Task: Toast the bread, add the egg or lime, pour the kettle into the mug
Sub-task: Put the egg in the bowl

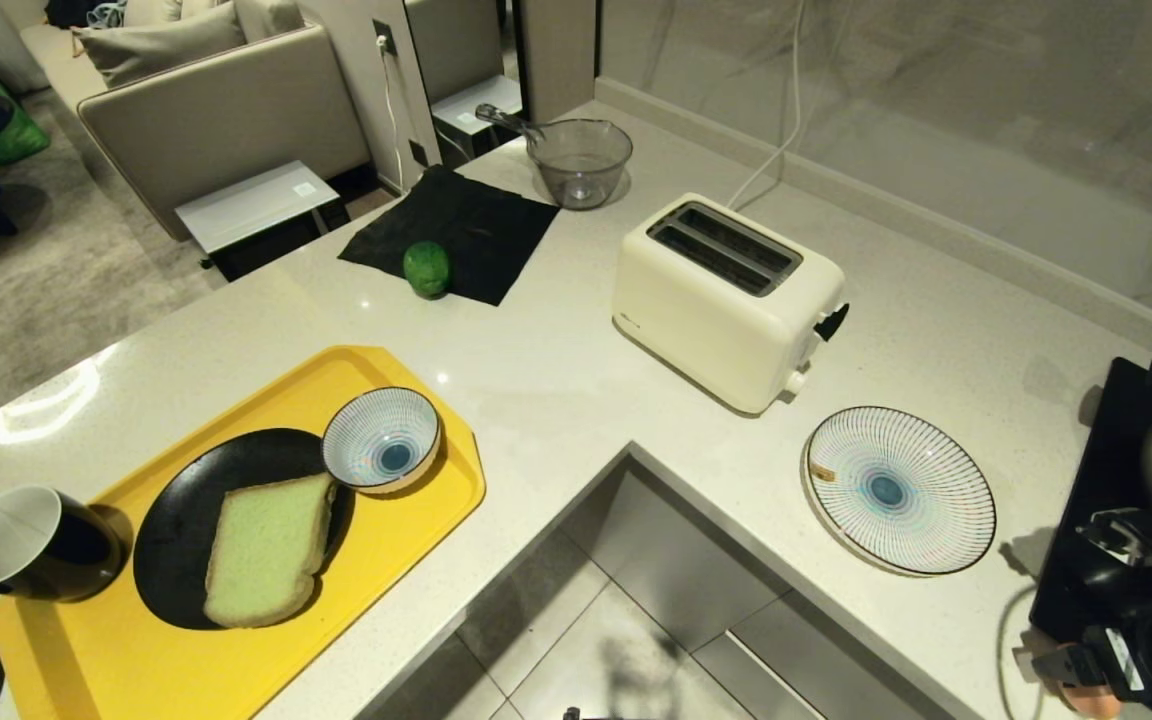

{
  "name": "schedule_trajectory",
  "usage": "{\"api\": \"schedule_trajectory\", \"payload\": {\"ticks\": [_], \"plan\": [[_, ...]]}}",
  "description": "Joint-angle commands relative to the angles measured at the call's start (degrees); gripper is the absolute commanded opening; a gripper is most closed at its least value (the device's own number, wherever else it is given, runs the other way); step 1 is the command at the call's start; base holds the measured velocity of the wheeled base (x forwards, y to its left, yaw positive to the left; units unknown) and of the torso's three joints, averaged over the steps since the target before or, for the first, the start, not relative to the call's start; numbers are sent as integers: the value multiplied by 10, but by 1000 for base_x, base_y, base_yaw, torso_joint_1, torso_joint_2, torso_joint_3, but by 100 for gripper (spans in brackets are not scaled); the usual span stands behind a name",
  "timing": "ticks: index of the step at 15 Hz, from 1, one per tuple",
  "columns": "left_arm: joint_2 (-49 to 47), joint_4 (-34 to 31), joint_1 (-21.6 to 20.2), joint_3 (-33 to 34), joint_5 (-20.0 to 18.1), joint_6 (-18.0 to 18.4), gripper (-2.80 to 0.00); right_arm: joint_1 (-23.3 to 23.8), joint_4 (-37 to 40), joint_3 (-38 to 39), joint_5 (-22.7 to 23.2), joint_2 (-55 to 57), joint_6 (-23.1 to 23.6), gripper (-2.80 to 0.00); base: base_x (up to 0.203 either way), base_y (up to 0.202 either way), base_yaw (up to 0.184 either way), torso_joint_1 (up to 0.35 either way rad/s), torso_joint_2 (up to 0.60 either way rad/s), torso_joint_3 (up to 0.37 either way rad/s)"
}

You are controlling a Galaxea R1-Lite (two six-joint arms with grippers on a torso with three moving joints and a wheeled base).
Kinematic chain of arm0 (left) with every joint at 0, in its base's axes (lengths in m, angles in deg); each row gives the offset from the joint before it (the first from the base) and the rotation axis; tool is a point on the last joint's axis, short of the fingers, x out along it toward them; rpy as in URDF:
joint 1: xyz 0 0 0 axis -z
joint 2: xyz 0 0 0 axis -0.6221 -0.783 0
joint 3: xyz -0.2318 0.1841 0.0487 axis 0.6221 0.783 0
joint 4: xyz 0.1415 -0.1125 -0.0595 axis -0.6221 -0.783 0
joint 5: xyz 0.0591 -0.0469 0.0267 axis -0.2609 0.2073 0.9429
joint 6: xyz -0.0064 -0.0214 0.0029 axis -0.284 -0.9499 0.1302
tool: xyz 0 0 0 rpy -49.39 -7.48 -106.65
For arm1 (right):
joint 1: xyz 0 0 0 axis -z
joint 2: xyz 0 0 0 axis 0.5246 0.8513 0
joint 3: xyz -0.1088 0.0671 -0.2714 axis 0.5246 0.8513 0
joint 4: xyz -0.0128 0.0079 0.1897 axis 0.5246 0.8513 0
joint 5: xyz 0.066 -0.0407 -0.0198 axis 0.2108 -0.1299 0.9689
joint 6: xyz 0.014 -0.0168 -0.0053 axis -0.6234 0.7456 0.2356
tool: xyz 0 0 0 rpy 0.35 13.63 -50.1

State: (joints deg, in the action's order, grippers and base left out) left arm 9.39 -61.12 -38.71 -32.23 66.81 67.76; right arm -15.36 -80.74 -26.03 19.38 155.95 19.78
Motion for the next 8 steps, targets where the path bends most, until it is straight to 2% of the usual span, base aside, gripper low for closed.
{"api": "schedule_trajectory", "payload": {"ticks": [1, 8], "plan": [[0, 0, 0, 0, 0, 0, -280, 2, -7, 1, 1, 14, 1, 0, 0, 0, 0, 0, 0, 0], [0, 0, 0, 0, 0, 0, -280, 11, -16, 1, 1, 31, 0, 0, 0, 0, 0, 0, 0, 0]]}}
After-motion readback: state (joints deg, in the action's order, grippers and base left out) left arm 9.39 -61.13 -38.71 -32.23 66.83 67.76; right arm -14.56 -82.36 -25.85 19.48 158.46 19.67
